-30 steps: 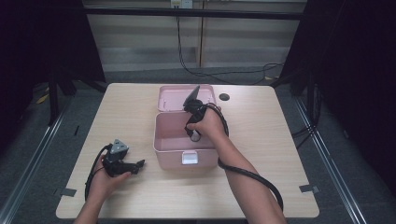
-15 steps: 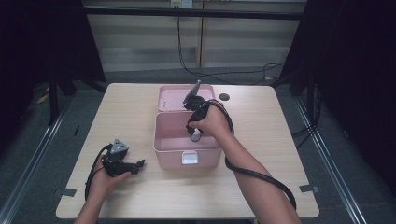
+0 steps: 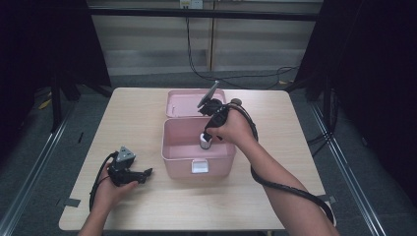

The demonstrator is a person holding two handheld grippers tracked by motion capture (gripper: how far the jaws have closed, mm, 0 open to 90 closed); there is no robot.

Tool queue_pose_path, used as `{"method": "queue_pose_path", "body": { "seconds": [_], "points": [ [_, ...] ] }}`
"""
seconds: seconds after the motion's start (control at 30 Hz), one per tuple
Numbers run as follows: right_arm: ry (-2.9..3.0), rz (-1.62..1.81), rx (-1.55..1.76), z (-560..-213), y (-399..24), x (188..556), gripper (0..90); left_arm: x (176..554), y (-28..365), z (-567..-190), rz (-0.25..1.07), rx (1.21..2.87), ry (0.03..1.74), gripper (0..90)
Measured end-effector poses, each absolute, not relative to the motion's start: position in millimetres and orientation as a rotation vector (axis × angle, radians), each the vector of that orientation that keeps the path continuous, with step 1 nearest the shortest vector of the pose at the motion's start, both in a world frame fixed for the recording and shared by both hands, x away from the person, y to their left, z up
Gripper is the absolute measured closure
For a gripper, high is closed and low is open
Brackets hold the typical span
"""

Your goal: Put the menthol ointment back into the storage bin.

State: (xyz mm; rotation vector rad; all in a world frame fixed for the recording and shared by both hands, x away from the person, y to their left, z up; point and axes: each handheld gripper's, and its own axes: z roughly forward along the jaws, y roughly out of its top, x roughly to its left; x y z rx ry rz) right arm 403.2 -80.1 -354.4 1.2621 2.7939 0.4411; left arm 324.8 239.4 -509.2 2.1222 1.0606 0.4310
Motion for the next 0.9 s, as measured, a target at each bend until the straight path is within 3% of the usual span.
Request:
{"method": "queue_pose_path", "body": {
  "seconds": [0.63, 0.9],
  "points": [
    [2.891, 0.439, 1.044, -339, -70, 371, 83.1, 325, 239, -509, 0.431, 2.122, 1.06, 14.6],
    [2.923, 0.482, 0.995, -336, -67, 360, 85.1, 325, 239, -509, 0.432, 2.119, 1.06, 14.6]
  ]
}}
